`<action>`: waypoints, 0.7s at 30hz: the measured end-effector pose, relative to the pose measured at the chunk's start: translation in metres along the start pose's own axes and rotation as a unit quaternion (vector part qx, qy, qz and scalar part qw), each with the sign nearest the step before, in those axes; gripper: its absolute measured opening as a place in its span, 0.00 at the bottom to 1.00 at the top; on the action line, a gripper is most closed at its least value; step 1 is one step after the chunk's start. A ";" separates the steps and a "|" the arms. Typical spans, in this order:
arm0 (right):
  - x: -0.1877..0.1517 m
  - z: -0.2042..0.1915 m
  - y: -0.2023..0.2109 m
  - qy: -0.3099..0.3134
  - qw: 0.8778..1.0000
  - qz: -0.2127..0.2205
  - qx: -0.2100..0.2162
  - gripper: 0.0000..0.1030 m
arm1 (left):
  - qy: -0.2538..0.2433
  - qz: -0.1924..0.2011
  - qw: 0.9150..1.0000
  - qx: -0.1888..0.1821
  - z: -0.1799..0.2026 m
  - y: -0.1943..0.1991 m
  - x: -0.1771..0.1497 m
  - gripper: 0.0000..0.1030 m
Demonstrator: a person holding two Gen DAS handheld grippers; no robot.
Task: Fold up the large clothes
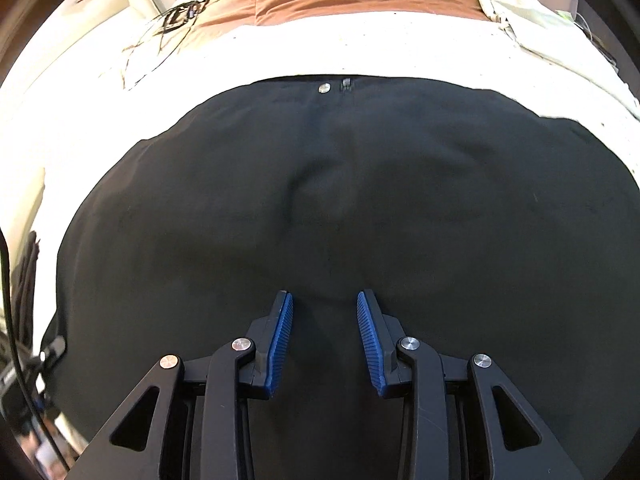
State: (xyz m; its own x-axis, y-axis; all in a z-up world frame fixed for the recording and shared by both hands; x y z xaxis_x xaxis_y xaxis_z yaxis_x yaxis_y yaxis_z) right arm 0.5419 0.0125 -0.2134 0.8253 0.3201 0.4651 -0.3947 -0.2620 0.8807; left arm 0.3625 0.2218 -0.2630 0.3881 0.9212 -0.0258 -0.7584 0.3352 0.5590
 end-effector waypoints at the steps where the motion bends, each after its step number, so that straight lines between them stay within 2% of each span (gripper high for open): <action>1: 0.005 0.000 -0.003 0.001 1.000 0.000 -0.004 0.34 | 0.003 0.002 1.000 -0.001 0.000 0.000 0.000 0.26; 4: 0.020 0.005 -0.011 0.005 1.000 0.001 -0.018 0.34 | 0.010 0.003 1.000 -0.003 0.000 0.000 0.001 0.24; 8: 0.042 0.013 -0.021 -0.006 1.000 0.003 -0.016 0.34 | 0.014 0.002 1.000 -0.010 0.002 0.002 0.000 0.22; 13: 0.072 0.030 -0.028 -0.028 0.999 -0.007 0.030 0.33 | 0.026 -0.002 0.999 -0.035 0.006 0.009 -0.001 0.18; 18: 0.065 0.028 0.003 -0.016 0.999 0.019 0.046 0.32 | 0.030 -0.006 0.996 -0.082 0.023 0.022 -0.004 0.15; 21: 0.039 0.025 0.024 -0.036 0.996 0.019 0.082 0.32 | 0.034 -0.010 0.994 -0.101 0.033 0.026 -0.005 0.14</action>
Point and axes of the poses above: each gripper's, at about its wrist camera, not at the fingertips, and y roughly against the way its jaws point, z to its right, x to its top, the point moved 6 cm from there along -y, roughly the way its jaws point, and after that the axes turned 10 degrees about y, right-handed, at the moved point
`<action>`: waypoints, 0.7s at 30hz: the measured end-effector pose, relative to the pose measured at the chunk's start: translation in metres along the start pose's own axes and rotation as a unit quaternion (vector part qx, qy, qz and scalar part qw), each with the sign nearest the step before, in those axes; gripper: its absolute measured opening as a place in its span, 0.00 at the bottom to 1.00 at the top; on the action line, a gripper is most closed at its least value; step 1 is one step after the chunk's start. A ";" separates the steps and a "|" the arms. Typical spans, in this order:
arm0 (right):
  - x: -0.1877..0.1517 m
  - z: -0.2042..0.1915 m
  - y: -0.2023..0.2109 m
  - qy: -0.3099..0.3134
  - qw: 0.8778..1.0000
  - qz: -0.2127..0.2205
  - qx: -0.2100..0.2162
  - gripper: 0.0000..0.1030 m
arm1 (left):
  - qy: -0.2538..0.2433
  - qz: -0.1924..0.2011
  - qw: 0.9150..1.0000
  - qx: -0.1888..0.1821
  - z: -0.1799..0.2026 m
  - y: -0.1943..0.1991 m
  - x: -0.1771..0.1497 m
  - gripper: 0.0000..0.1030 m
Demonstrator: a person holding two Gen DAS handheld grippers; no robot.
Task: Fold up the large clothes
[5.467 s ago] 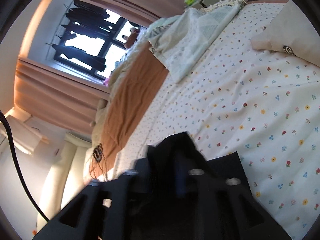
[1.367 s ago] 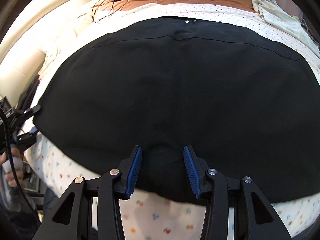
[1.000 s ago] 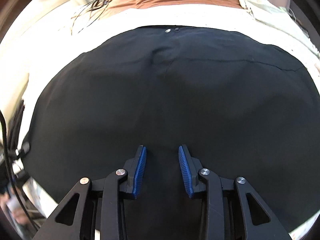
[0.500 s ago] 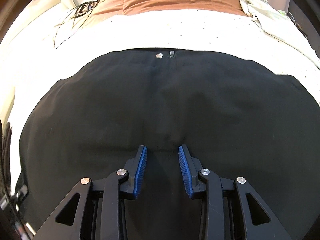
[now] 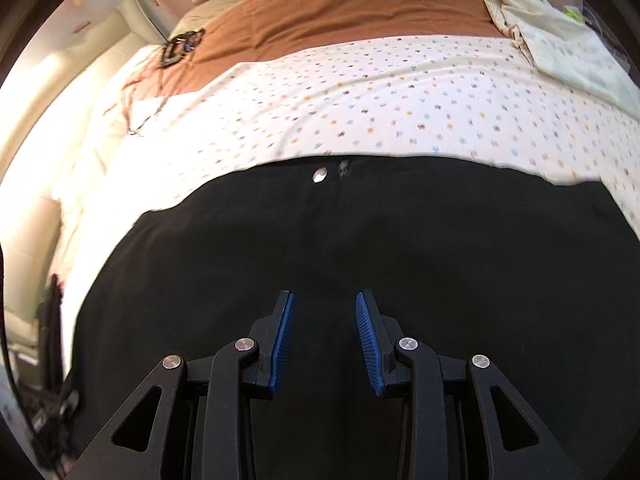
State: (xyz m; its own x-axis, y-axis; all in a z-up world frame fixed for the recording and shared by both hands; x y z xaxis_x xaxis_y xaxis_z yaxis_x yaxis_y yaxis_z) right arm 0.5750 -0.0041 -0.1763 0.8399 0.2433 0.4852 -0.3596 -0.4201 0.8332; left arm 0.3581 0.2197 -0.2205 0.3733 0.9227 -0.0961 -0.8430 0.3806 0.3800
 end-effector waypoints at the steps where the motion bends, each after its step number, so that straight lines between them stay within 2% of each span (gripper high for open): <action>1: -0.011 -0.002 0.006 -0.009 1.000 -0.003 0.014 0.32 | 0.002 -0.002 1.000 -0.007 0.004 0.001 0.000 0.14; 7: -0.068 -0.018 0.033 -0.012 0.996 -0.023 0.081 0.33 | -0.029 -0.005 0.999 -0.029 0.040 0.004 -0.012 0.13; 13: -0.125 -0.026 0.052 -0.018 0.995 -0.031 0.096 0.33 | -0.070 -0.014 0.997 -0.040 0.083 0.001 -0.027 0.13; 21: -0.163 -0.026 0.054 -0.038 0.993 -0.042 0.105 0.34 | -0.119 -0.034 0.991 -0.046 0.132 -0.015 -0.051 0.13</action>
Point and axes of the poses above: each gripper's, at about its wrist camera, not at the fingertips, and y roughly against the way its jaws point, z to its right, x to its top, the point moved 6 cm from there along -y, roughly the way its jaws point, and after that the axes turned 10 degrees about y, right-handed, at the moved point
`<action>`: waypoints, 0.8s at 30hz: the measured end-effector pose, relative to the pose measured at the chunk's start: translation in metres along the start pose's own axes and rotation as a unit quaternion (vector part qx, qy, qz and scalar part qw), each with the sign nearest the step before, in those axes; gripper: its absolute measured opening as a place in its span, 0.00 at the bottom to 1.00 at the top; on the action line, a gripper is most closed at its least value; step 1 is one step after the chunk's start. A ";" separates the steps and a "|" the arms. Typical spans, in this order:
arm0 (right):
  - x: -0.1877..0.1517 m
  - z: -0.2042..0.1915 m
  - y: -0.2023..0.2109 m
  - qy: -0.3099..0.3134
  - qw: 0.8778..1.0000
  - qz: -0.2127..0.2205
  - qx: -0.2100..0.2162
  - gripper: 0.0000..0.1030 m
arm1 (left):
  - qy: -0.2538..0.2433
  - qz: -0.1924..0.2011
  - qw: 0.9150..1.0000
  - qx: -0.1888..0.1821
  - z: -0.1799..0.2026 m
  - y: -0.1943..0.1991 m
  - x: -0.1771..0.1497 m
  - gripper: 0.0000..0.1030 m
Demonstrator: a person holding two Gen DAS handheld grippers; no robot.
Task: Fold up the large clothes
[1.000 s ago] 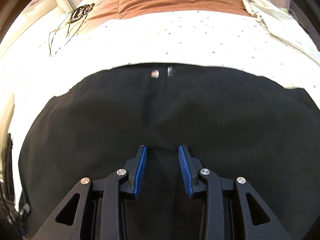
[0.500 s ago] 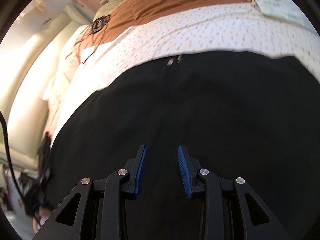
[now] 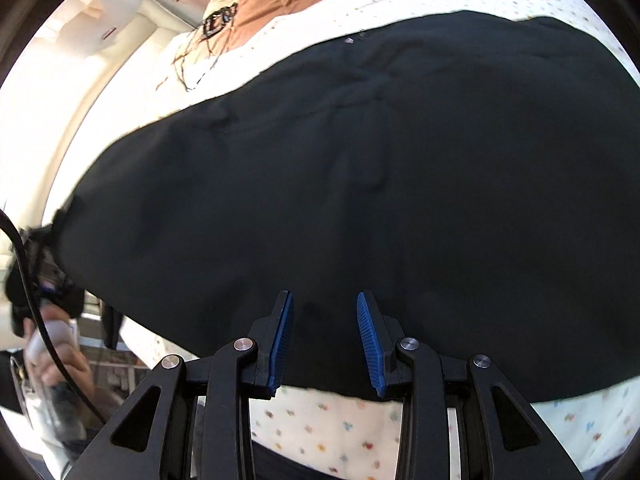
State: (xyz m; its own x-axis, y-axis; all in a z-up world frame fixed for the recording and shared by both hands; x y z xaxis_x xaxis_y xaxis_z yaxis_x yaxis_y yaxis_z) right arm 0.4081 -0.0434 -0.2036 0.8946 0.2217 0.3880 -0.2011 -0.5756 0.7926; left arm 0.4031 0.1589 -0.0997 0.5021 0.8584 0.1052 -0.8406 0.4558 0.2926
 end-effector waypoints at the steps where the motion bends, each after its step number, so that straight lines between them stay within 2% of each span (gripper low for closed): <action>1: -0.005 0.001 -0.003 -0.004 1.000 -0.007 0.004 0.35 | -0.007 -0.004 1.000 0.001 0.007 -0.004 -0.002 0.13; 4: -0.017 0.005 -0.010 -0.014 1.000 -0.008 0.002 0.40 | -0.027 -0.016 0.999 -0.002 0.025 -0.017 -0.011 0.13; 9: -0.029 0.005 -0.027 -0.015 1.000 0.011 -0.003 0.42 | -0.061 -0.038 0.997 -0.003 0.052 -0.042 -0.033 0.13; 15: -0.028 0.007 -0.027 -0.022 0.999 0.022 0.020 0.37 | -0.083 -0.070 0.994 -0.019 0.087 -0.077 -0.062 0.13; 21: -0.032 0.006 -0.014 -0.039 0.995 0.038 0.078 0.37 | -0.104 -0.103 0.989 -0.008 0.107 -0.115 -0.093 0.13; 24: -0.036 0.016 0.005 -0.047 0.993 0.048 0.092 0.37 | -0.110 -0.118 0.987 0.000 0.110 -0.139 -0.105 0.13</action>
Point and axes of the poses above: each gripper's, at about its wrist camera, not at the fingertips, and y roughly against the way its jaws point, z to its right, x to its top, the point moved 6 cm from there along -y, roughly the way its jaws point, and after that the axes turned 10 degrees about y, right-handed, at the moved point
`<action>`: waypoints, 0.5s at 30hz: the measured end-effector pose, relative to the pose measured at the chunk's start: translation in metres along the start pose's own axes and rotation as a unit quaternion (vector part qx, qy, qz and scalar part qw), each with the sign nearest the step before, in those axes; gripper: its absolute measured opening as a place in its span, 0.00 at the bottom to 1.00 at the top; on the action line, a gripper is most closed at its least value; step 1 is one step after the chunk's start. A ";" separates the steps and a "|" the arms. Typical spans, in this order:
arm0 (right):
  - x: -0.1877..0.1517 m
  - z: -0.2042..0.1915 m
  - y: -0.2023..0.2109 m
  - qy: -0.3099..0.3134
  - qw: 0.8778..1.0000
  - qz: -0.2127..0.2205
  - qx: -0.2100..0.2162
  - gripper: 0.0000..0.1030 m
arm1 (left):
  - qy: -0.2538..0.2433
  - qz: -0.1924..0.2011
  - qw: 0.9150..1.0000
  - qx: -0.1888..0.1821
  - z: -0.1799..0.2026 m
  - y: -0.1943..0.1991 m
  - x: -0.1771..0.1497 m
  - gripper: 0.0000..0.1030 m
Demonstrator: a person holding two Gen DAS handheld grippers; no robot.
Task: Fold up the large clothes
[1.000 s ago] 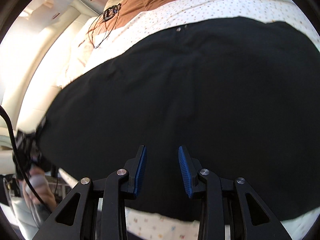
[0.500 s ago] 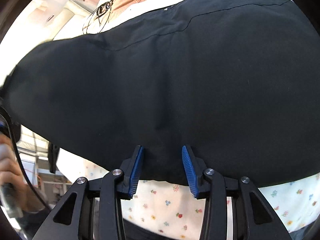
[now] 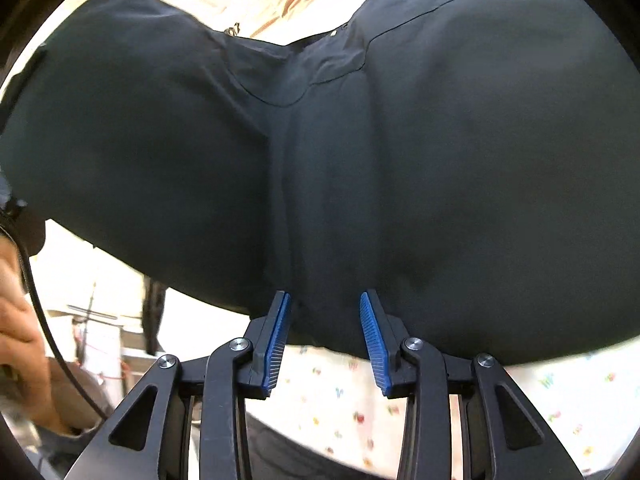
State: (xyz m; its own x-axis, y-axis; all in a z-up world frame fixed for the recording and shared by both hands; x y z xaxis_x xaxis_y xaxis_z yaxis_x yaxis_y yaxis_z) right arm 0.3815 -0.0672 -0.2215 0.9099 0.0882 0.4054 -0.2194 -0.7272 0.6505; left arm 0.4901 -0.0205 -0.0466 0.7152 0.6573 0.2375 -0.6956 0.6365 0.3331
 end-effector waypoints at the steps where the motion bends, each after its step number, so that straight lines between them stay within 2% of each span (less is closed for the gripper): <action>1: 0.000 0.002 0.008 -0.001 1.000 0.008 -0.003 0.37 | -0.004 -0.005 1.000 0.004 -0.001 -0.007 0.000 0.13; 4: -0.002 0.019 0.037 -0.015 0.999 0.035 -0.024 0.37 | -0.014 -0.026 0.999 0.029 -0.006 -0.040 -0.009 0.13; 7: -0.003 0.041 0.068 -0.045 0.996 0.065 -0.036 0.37 | -0.011 -0.049 0.998 0.039 -0.009 -0.070 -0.020 0.13; 15: -0.011 0.108 0.152 -0.112 0.977 0.164 -0.078 0.37 | -0.026 -0.117 0.990 0.074 -0.014 -0.137 -0.065 0.13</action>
State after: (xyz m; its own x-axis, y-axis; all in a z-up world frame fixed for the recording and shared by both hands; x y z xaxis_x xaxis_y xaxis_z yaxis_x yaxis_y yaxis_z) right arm 0.3756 -0.2519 -0.1964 0.8318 -0.2971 0.4688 -0.5475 -0.5774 0.6056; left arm 0.5381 -0.1448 -0.1201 0.8613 0.4740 0.1830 -0.4948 0.7004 0.5145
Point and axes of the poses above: each gripper's, at about its wrist camera, not at the fingertips, and y roughly against the way its jaws point, z to its right, x to its top, the point moved 6 cm from there along -y, roughly the way its jaws point, and after that the axes turned 10 degrees about y, right-handed, at the moved point
